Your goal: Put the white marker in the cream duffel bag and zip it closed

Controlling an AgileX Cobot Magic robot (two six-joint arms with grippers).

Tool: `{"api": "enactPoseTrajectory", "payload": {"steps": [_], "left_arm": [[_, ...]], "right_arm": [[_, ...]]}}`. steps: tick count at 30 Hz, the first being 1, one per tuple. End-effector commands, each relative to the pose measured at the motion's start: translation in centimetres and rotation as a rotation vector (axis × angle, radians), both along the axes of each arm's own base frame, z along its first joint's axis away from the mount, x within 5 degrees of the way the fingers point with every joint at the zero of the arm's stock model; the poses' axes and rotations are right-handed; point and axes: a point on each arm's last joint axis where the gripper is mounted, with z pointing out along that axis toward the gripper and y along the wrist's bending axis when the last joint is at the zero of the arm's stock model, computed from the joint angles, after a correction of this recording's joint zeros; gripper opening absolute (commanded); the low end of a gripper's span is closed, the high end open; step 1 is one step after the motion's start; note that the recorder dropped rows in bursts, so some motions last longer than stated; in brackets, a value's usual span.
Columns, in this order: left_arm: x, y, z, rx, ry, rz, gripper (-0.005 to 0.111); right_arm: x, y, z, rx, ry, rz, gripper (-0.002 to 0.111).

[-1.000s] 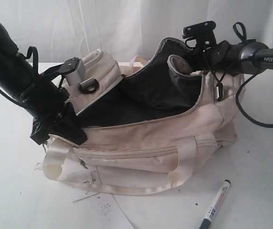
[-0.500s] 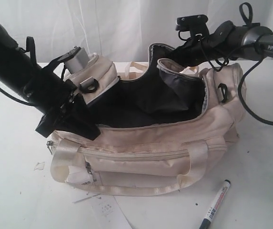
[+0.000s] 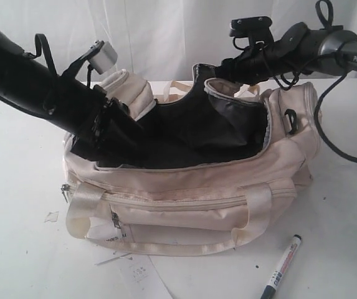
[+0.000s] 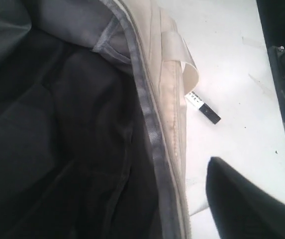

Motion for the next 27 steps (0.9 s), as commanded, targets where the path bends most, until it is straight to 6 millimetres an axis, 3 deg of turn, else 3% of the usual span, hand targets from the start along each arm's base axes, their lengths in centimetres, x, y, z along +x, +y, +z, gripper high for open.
{"api": "enactPoseTrajectory", "payload": {"steps": [1, 6, 11, 13, 15, 18, 21, 27], "left_arm": [[0.4, -0.3, 1.1, -0.037, -0.028, 0.038, 0.072], [1.4, -0.3, 2.5, -0.038, -0.094, 0.074, 0.072], [1.9, 0.6, 4.4, -0.038, -0.157, 0.147, 0.071], [1.9, 1.5, 5.1, -0.015, -0.176, 0.207, 0.061], [1.8, 2.5, 5.5, 0.023, -0.197, 0.233, 0.038], [1.6, 4.2, 6.1, 0.063, -0.203, 0.267, 0.001], [1.5, 5.9, 6.7, 0.065, -0.179, 0.342, 0.0], [0.9, 10.2, 8.6, 0.057, -0.137, 0.571, 0.0]], "right_arm": [[-0.8, -0.1, 4.0, 0.009, -0.069, 0.009, 0.058], [-1.5, -0.3, 6.1, -0.057, -0.096, 0.049, 0.058], [-2.8, -1.0, 6.1, -0.247, 0.002, 0.144, 0.058], [-3.7, -1.6, 5.9, -0.325, 0.105, 0.157, 0.055], [-4.5, -2.6, 5.9, -0.406, 0.193, 0.131, 0.047], [-5.5, -4.5, 6.8, -0.481, 0.291, 0.026, 0.023], [-6.4, -6.0, 8.5, -0.457, 0.326, -0.063, -0.001], [-8.6, -8.5, 12.8, -0.381, 0.31, -0.199, 0.0]]}}
